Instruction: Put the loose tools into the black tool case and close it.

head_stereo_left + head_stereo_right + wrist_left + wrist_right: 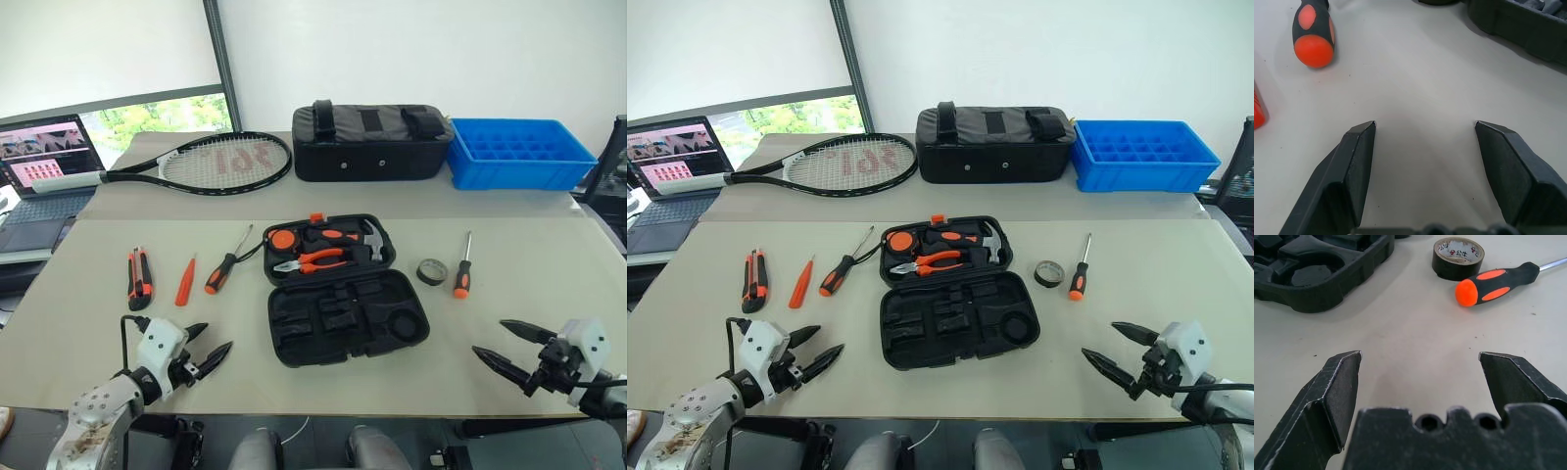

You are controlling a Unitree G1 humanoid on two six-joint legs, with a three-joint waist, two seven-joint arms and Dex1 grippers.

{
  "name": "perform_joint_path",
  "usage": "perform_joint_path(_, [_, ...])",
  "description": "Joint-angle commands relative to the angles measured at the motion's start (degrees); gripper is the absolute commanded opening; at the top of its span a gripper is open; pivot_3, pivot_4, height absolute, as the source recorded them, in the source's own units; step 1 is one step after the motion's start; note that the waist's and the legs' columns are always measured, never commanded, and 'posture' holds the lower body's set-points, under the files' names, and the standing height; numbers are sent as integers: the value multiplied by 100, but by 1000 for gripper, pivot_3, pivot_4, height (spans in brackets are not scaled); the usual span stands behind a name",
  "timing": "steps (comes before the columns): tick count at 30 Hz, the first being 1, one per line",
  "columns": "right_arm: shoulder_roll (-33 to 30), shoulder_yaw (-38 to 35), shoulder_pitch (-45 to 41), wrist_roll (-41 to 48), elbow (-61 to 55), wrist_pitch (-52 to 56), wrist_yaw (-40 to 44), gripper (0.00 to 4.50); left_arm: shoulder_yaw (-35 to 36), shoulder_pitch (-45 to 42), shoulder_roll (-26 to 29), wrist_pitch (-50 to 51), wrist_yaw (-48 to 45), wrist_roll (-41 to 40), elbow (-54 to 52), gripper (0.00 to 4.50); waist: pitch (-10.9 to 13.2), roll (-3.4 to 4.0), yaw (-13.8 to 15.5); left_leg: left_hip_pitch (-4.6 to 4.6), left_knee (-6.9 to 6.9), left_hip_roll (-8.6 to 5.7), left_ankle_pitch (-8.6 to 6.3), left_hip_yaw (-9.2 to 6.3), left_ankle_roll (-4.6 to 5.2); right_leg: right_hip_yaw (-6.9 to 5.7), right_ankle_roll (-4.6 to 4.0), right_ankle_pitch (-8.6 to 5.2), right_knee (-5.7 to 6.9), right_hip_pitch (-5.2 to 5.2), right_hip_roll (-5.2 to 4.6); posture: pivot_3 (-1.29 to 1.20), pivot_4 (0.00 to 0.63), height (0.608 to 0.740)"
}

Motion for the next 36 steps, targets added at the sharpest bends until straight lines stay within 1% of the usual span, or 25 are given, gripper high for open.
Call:
perform_joint_path(1, [-25, -174, -101, 271, -355, 43, 60, 4444, 200, -304, 109, 199, 86, -180, -331, 3472, 0, 0, 2, 0, 0, 0, 0, 0, 0, 0, 0, 0, 0, 0, 0, 0, 150, 708])
perform_joint_path(4, [-73, -147, -188, 460, -522, 54, 294, 4444, 454, -983, 84, 892, 309, -840, -546, 3472, 3, -5, 24, -1, 0, -1, 0, -1, 0, -1, 1, 0, 1, 0, 0, 0, 150, 708])
perform_joint_path(6, [-137, -179, -277, 656, -656, 17, 545, 4444, 409, -1484, 237, 1340, 641, -606, -468, 3472, 4, -6, 33, -2, 0, 1, 1, -1, 0, -6, 2, 1, 3, 0, 0, 0, 150, 708])
perform_joint_path(8, [-138, -240, -360, 873, -775, 45, 702, 4444, 372, -1798, 353, 1659, 862, -450, -388, 3472, 3, -5, 27, 0, 1, -1, 1, -2, 0, -6, 3, 0, 3, 3, 1, 0, 150, 708])
perform_joint_path(12, [-313, -241, -466, 1107, -908, 191, 1009, 4444, 427, -2499, 333, 2319, 1382, -454, -181, 3472, 7, -10, 9, -3, 0, -1, -1, -4, 1, -6, -3, 3, 0, 5, 3, 0, 150, 708])
perform_joint_path(14, [-391, -210, -576, 1144, -923, 203, 1141, 4444, 235, -2828, 363, 2661, 1533, -333, -12, 3472, 9, -15, 17, -4, 0, -1, 0, -6, 0, -8, -7, 6, 0, 4, 3, 0, 150, 708])
perform_joint_path(17, [-417, -144, -844, 1212, -964, 248, 1186, 4444, -165, -3276, 259, 3046, 1589, -223, 309, 3472, 11, -17, 32, 0, 0, -3, 0, -7, 0, -9, -6, 5, 0, 8, 3, 0, 150, 708])
perform_joint_path(23, [-370, -47, -1085, 1277, -1035, 286, 1286, 4444, -695, -3798, -5, 3454, 1608, -28, 1024, 3472, 7, -12, 83, -1, 1, -8, 0, -12, 0, -11, -12, 10, 0, 10, 3, 0, 150, 708])
perform_joint_path(32, [-348, -193, -1045, 1302, -902, 194, 1554, 4444, -919, -4096, -161, 3720, 1657, 196, 1695, 3472, 6, -9, 153, -1, 1, -12, 0, -12, 0, -10, -22, 15, 1, 10, 3, 0, 150, 708])
perform_joint_path(34, [-319, -203, -1040, 1293, -893, 176, 1572, 4500, -897, -4114, -194, 3793, 1683, 190, 1726, 2944, 6, -9, 152, 0, 1, -12, 0, -12, 0, -9, -22, 15, 1, 11, 3, 0, 150, 708])
perform_joint_path(35, [-305, -209, -1039, 1294, -902, 175, 1574, 4500, -890, -4119, -201, 3802, 1686, 196, 1731, 2798, 5, -9, 152, 0, 1, -12, 0, -12, 0, -9, -22, 15, 2, 11, 3, 0, 150, 708])
perform_joint_path(36, [-297, -214, -1038, 1296, -913, 179, 1574, 4500, -885, -4123, -205, 3800, 1685, 204, 1734, 2445, 6, -9, 153, 0, 1, -12, 0, -12, 0, -9, -22, 15, 2, 11, 3, 0, 150, 708])
